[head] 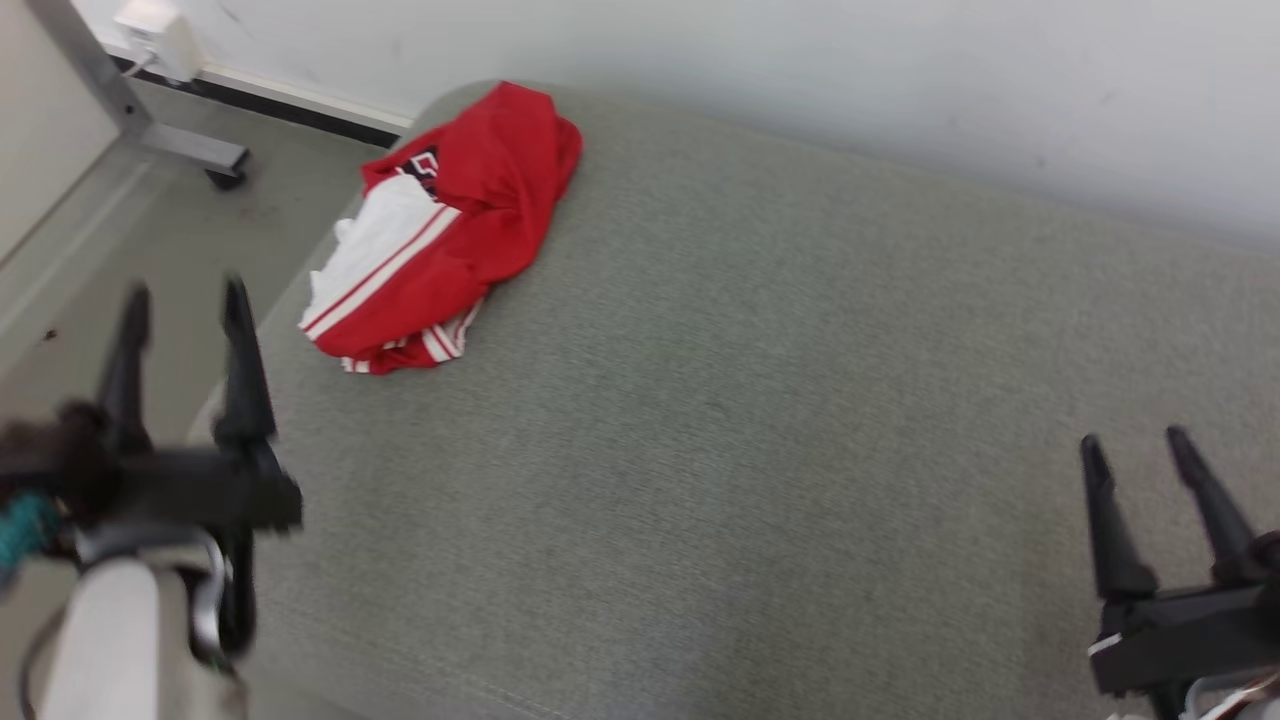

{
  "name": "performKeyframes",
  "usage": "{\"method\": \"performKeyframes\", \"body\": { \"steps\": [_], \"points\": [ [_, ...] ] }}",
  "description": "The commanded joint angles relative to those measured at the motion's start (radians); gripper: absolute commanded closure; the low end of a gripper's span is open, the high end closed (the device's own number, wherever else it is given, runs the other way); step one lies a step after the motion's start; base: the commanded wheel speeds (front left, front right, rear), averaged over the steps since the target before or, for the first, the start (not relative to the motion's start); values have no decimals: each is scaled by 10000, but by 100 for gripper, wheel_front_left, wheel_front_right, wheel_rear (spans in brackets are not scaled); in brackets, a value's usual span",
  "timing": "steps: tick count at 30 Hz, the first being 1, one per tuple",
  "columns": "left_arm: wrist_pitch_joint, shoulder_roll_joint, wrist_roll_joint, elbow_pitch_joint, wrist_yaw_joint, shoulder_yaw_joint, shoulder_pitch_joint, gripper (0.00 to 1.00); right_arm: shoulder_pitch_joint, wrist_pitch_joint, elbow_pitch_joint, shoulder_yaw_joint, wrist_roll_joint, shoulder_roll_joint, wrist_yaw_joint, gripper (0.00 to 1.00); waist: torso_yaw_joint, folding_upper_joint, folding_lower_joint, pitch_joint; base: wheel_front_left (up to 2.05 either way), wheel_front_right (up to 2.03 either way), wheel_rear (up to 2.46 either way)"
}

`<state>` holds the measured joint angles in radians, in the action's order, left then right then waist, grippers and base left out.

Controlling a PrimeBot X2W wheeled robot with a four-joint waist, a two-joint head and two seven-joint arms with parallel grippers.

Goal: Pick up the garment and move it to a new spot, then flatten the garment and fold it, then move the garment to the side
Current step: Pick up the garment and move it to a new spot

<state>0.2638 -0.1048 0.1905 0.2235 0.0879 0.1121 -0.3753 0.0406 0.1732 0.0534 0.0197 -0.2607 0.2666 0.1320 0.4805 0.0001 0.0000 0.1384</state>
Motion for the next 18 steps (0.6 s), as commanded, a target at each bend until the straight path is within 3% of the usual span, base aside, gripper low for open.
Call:
{"method": "performKeyframes", "body": {
  "steps": [1,10,15,18],
  "points": [
    [9,-141,90,139,1,55,-645,0,181,-55,-194,150,42,151,-28,0,-1261,-1,0,1230,0,0,0],
    [-247,-1110,216,1433,-261,459,-4511,0,545,-129,-1100,968,-94,569,-26,0,-3271,-1,0,3108,0,0,0],
    [-732,-1969,245,2534,-257,674,-6024,0,712,60,-1324,1343,-188,597,-26,0,-4077,-1,0,3920,0,0,0],
    [-888,-2206,316,3072,-223,751,-6434,0,763,144,-1321,1438,-210,542,-26,0,-4323,-1,0,4158,0,0,0]
  ]
}}
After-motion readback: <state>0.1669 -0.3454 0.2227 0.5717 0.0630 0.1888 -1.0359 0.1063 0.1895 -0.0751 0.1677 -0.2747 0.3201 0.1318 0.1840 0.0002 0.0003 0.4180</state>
